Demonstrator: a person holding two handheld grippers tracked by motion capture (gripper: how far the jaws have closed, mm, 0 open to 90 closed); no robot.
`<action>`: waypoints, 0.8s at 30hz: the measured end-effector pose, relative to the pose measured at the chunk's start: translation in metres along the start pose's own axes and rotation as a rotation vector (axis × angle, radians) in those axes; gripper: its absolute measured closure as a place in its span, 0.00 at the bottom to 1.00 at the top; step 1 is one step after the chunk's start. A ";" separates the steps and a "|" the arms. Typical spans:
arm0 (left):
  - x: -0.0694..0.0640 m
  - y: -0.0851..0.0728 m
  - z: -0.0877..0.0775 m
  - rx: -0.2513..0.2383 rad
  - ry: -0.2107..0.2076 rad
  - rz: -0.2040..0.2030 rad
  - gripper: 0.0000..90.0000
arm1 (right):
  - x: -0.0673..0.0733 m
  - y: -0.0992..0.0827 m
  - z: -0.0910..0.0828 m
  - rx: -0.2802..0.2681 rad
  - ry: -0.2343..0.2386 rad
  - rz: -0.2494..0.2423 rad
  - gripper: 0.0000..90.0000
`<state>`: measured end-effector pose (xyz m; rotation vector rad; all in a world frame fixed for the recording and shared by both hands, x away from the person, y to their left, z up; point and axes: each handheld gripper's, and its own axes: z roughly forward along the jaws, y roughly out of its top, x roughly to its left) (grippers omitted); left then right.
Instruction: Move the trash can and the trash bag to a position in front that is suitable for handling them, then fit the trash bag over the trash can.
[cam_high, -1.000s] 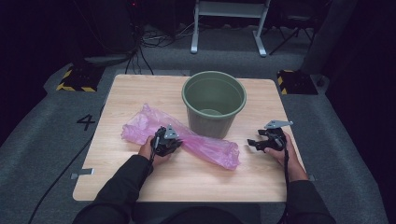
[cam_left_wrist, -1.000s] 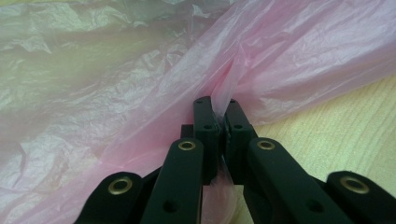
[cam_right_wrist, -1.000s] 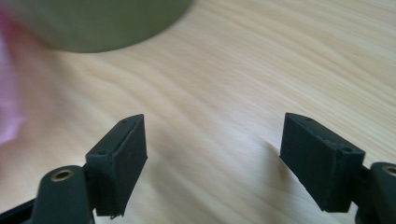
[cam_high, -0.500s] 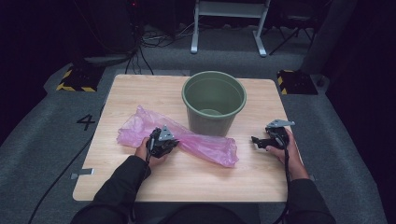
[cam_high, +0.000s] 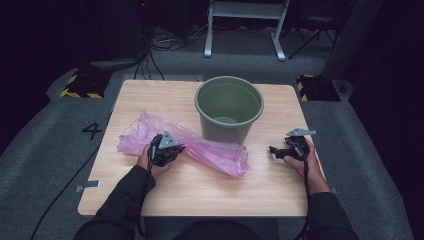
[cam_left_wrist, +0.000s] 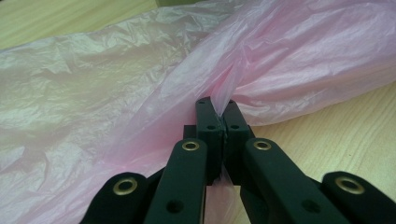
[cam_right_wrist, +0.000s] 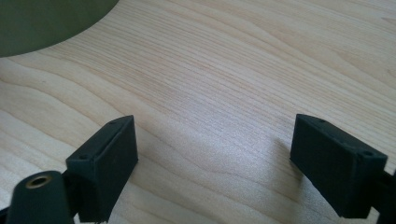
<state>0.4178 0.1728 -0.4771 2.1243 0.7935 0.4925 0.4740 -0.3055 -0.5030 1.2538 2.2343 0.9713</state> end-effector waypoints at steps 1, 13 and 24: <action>0.000 0.000 -0.001 -0.004 0.002 0.002 0.99 | 0.000 0.000 0.000 0.000 0.000 0.000 0.17; 0.004 0.004 -0.017 -0.053 0.033 0.002 0.99 | 0.000 0.000 0.000 0.000 0.000 0.000 0.17; 0.011 0.002 -0.053 -0.147 0.097 -0.037 0.99 | -0.001 0.000 0.000 -0.002 0.008 -0.008 0.17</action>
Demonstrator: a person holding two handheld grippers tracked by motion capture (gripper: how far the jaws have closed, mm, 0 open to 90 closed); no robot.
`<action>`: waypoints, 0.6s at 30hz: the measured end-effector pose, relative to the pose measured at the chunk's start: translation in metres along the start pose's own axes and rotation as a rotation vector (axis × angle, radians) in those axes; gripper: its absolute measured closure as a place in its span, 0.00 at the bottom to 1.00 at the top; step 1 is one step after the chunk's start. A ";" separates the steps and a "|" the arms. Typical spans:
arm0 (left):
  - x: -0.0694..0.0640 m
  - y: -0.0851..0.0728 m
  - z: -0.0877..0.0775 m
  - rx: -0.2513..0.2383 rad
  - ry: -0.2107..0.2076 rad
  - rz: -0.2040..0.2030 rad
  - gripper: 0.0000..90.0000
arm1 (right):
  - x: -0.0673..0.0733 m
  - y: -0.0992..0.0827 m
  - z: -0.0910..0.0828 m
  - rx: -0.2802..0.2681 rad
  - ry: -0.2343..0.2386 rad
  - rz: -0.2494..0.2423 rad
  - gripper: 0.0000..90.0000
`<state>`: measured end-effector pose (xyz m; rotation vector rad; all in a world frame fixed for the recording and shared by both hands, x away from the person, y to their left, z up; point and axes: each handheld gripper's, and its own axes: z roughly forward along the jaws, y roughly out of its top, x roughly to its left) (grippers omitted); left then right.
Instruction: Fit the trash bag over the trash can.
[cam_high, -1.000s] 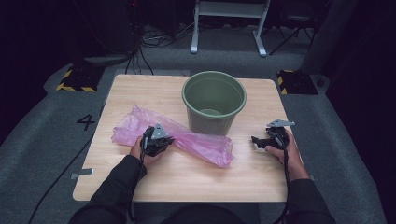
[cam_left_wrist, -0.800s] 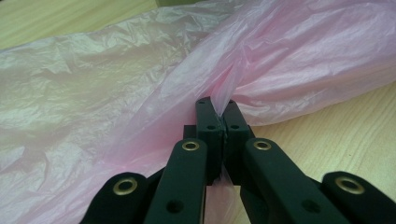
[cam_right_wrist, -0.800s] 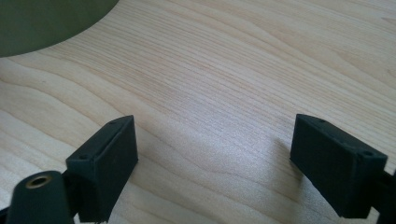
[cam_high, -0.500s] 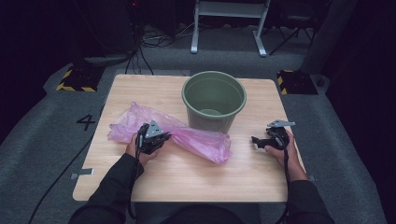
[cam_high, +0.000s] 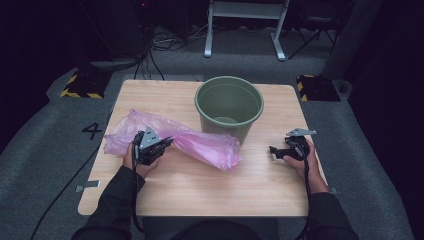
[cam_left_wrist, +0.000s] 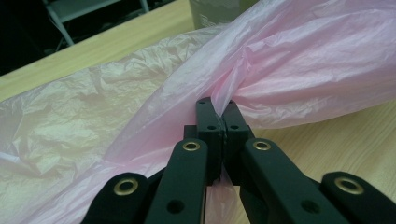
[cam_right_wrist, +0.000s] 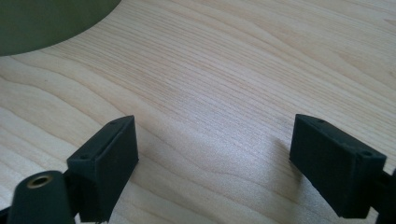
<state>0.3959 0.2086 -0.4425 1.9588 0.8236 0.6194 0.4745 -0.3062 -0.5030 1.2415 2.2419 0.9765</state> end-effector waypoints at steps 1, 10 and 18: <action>0.002 0.000 -0.003 -0.010 0.006 -0.006 0.99 | 0.000 0.000 0.000 0.000 0.001 0.000 0.17; 0.012 0.008 -0.022 -0.083 0.041 -0.021 0.99 | 0.001 0.000 -0.001 0.000 -0.001 0.002 0.18; 0.017 0.013 -0.033 -0.127 0.062 -0.034 0.99 | 0.000 0.000 -0.001 0.000 0.000 0.002 0.18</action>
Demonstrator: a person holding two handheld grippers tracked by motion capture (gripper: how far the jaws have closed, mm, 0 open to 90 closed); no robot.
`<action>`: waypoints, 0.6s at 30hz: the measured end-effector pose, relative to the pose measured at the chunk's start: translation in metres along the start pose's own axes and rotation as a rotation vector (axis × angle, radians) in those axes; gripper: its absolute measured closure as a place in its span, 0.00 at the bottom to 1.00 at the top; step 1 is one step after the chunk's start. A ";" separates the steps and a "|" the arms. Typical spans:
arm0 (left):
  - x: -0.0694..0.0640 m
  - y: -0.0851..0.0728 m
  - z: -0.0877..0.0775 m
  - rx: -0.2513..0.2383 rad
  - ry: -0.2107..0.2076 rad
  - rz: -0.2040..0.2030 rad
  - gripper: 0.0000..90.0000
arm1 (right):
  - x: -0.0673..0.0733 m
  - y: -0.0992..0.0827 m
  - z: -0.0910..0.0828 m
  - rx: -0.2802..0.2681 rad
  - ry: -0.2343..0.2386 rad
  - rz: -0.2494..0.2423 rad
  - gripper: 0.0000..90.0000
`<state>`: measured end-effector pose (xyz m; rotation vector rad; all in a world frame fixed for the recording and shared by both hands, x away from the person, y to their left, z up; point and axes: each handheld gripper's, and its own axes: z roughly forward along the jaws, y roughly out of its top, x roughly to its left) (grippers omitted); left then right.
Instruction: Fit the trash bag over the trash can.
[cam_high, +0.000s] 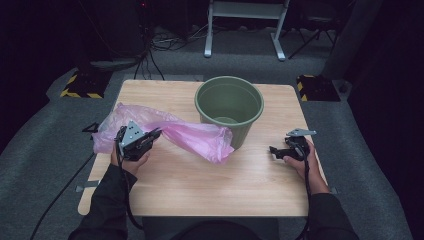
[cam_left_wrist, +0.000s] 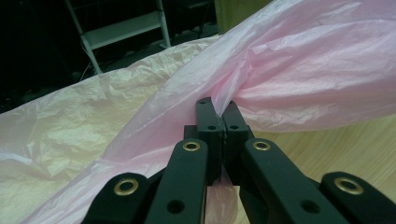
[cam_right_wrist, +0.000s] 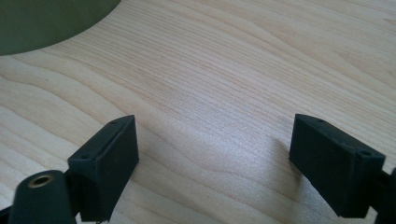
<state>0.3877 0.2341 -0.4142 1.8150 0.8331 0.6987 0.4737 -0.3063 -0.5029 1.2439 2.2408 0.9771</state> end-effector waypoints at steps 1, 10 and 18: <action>0.001 0.001 -0.001 -0.005 0.003 -0.001 0.99 | 0.000 0.000 0.000 -0.001 -0.001 0.000 0.18; 0.000 0.009 -0.011 -0.059 0.004 -0.019 0.99 | 0.000 0.000 0.000 -0.001 -0.001 0.001 0.18; 0.003 0.018 -0.026 -0.128 0.011 -0.025 0.99 | 0.000 0.000 0.000 -0.001 -0.001 0.002 0.18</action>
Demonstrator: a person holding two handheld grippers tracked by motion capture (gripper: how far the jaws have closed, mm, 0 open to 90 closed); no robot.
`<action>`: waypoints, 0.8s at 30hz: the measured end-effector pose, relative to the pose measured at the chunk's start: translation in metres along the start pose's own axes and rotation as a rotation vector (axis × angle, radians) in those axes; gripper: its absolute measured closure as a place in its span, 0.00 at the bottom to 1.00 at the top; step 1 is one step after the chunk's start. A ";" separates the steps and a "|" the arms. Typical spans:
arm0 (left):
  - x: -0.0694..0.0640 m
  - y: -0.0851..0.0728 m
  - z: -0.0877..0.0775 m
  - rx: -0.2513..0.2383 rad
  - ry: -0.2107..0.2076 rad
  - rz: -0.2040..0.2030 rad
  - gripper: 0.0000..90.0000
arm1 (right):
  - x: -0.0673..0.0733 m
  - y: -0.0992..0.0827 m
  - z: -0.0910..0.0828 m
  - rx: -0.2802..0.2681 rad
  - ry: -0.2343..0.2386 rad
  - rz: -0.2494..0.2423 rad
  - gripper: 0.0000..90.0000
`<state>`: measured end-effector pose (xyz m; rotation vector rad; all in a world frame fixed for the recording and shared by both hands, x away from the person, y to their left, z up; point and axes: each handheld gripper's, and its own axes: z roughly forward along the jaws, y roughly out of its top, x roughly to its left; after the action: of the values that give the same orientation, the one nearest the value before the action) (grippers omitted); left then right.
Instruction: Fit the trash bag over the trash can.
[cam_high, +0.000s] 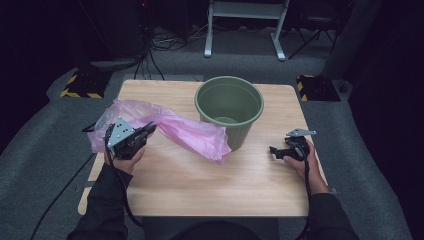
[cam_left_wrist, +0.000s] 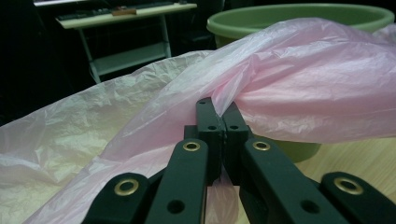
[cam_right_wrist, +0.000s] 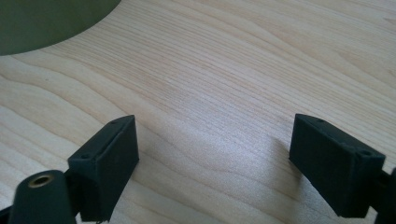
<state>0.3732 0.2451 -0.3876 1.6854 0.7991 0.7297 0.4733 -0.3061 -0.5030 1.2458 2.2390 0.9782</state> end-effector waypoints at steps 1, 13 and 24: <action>0.001 0.001 -0.003 -0.012 0.001 -0.001 0.99 | 0.000 0.000 0.000 0.000 0.000 0.000 0.18; 0.000 0.013 -0.016 -0.065 0.020 0.004 0.99 | 0.000 0.000 0.000 0.000 0.000 0.000 0.18; 0.001 0.037 0.004 -0.079 0.075 0.019 0.99 | 0.000 0.000 0.000 0.000 -0.001 0.003 0.18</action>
<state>0.3828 0.2364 -0.3523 1.6049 0.7973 0.8318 0.4732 -0.3061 -0.5030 1.2497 2.2372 0.9776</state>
